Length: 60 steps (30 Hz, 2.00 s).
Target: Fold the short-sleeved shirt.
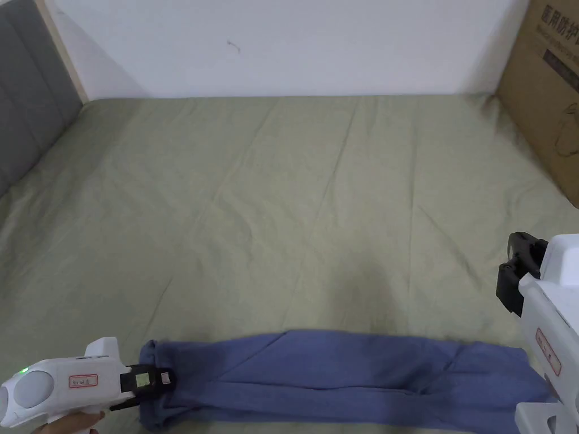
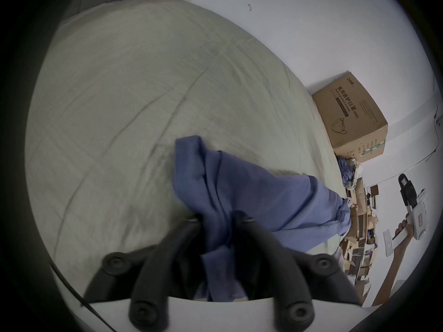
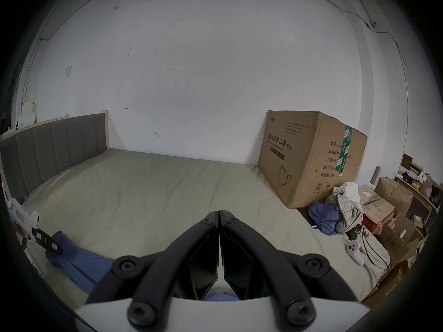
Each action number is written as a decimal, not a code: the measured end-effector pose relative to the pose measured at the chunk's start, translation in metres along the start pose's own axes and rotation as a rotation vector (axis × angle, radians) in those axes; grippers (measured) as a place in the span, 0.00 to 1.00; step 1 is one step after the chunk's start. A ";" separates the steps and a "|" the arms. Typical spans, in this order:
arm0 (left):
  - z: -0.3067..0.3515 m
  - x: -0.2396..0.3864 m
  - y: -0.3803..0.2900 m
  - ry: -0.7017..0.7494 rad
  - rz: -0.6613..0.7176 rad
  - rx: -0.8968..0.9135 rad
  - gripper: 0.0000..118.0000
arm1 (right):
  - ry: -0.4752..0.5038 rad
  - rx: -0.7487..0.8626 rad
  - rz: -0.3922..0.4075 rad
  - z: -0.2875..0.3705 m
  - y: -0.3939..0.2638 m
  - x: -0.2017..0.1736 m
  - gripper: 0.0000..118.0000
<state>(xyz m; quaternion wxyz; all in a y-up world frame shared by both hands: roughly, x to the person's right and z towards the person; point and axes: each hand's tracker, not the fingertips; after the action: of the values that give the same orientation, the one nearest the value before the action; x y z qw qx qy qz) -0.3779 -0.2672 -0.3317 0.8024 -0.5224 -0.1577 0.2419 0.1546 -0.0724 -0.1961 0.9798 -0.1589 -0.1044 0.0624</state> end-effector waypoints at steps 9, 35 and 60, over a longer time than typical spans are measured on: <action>0.034 0.022 0.006 0.132 -0.118 0.093 0.06 | -0.005 0.012 -0.006 0.002 0.005 0.011 0.00; 0.033 0.211 -0.011 0.238 -0.388 0.026 0.06 | 0.056 0.064 -0.059 0.022 0.003 0.034 0.00; -0.014 0.255 -0.042 0.150 -0.374 0.104 0.81 | 0.022 0.062 -0.068 0.031 0.004 0.056 0.00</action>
<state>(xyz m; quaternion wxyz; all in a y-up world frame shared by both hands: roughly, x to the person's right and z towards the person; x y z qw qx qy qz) -0.1493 -0.1513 -0.2993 0.8686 -0.4585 -0.1789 0.0568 0.2018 -0.0510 -0.1586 0.9869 -0.1254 -0.0971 0.0304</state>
